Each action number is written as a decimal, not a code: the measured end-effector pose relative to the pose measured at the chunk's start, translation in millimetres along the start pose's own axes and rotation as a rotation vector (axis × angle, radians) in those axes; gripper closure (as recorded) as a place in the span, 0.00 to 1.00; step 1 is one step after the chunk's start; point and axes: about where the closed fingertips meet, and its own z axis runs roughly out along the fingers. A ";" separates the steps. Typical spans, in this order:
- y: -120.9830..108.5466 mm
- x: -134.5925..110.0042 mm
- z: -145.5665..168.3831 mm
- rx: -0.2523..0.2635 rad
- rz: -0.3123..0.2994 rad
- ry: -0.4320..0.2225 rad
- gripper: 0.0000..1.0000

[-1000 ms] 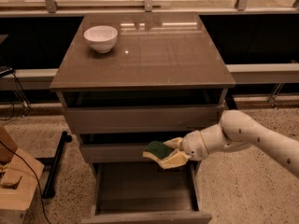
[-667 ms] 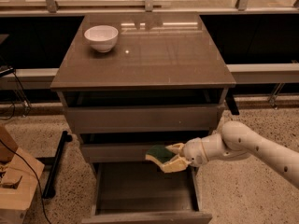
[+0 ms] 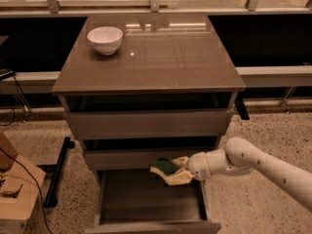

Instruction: Place sponge into bottom drawer

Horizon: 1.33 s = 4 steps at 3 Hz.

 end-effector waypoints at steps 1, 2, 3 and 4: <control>-15.4 23.2 30.4 0.022 0.001 0.021 1.00; -44.8 75.2 56.2 0.043 0.044 0.022 1.00; -64.2 113.2 74.6 0.064 0.090 -0.006 1.00; -79.0 156.7 88.0 0.128 0.171 -0.018 1.00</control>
Offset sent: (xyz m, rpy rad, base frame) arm 0.0103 0.0083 -0.1582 -0.0558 0.0612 -0.0684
